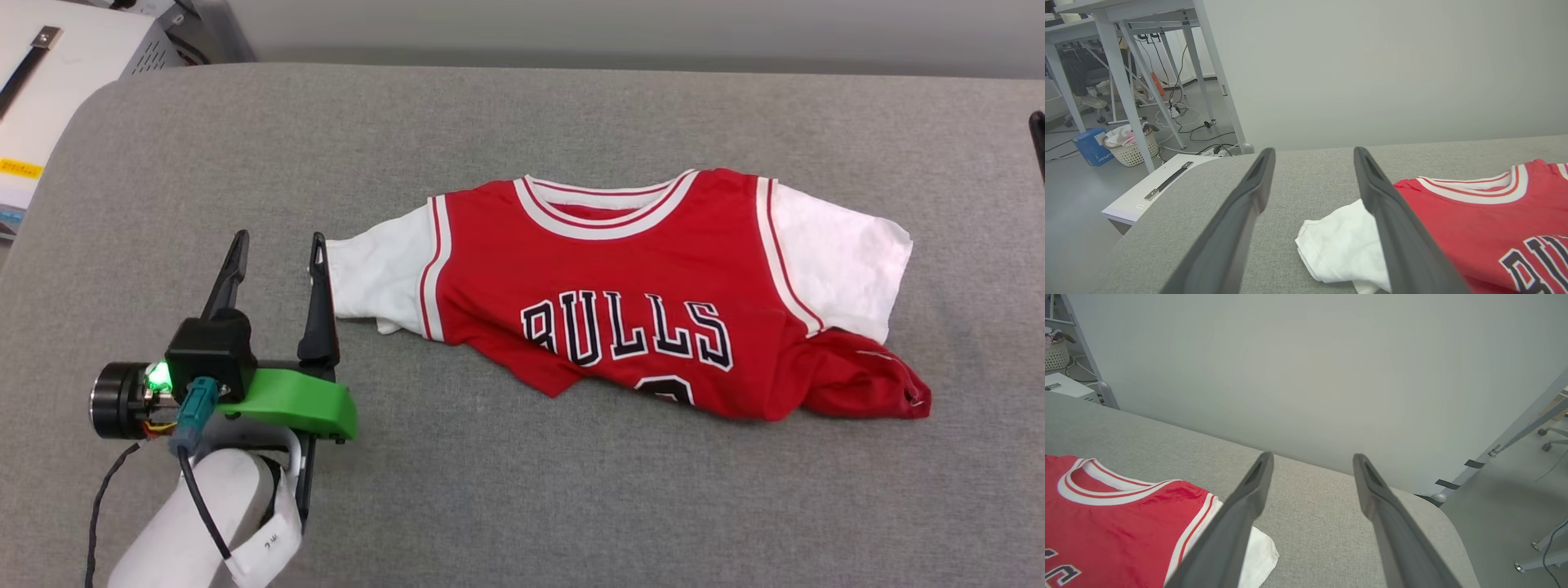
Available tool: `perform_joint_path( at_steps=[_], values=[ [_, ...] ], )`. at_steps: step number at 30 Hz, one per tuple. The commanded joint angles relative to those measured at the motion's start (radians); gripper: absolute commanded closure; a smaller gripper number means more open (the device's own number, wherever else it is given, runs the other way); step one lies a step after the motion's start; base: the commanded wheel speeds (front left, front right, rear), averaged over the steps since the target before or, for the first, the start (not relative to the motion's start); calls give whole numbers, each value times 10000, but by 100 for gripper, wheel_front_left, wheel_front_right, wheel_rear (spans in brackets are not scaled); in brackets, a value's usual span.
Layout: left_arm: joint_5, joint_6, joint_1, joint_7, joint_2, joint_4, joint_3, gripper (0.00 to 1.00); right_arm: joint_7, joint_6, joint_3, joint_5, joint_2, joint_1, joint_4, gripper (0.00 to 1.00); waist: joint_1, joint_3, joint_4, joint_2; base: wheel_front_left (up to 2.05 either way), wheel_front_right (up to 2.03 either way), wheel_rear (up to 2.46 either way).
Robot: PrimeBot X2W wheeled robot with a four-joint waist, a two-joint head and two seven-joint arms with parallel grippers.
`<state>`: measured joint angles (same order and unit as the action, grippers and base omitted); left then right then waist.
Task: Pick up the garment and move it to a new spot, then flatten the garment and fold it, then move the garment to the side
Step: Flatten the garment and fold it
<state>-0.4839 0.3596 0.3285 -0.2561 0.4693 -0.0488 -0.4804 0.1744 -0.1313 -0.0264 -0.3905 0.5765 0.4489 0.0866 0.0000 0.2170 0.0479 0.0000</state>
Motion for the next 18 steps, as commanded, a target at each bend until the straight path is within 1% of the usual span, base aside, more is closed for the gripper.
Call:
perform_joint_path(
  at_steps=[1, 4, 6, 10, 12, 14, 18],
  values=[
    [264, -95, -220, -56, -186, 72, 178, 0, 686, 6, -238, -457, 348, 351, 238, 0, 0, 323, 191, 0, 0, 0, 0],
    [671, -321, -350, -56, -555, 146, 561, 0, 2444, 6, -869, -1398, 1126, 855, 754, 0, 0, 658, 335, 0, 0, 0, 0],
    [902, -494, -383, -56, -772, 161, 802, 0, 3572, 6, -1230, -1999, 1479, 1108, 1092, 0, 0, 861, 428, 0, 0, 0, 0],
    [1301, -894, -328, -56, -1149, 124, 1268, 0, 5232, 6, -1782, -2966, 1852, 1637, 1593, 0, 0, 1306, 595, 0, 0, 0, 0],
    [1498, -1075, -255, -56, -1334, 128, 1475, 0, 5720, 6, -1983, -3214, 1912, 1894, 1793, 0, 0, 1541, 674, 0, 0, 0, 0],
    [1686, -1249, -166, -56, -1521, 123, 1660, 0, 5942, 6, -2165, -3276, 1901, 2148, 1988, 0, 0, 1761, 758, 0, 0, 0, 0],
    [2036, -1564, 15, -56, -1864, 83, 1982, 0, 6033, 6, -2545, -3276, 1758, 2624, 2382, 0, 0, 2154, 894, 0, 0, 0, 0]
  ],
)
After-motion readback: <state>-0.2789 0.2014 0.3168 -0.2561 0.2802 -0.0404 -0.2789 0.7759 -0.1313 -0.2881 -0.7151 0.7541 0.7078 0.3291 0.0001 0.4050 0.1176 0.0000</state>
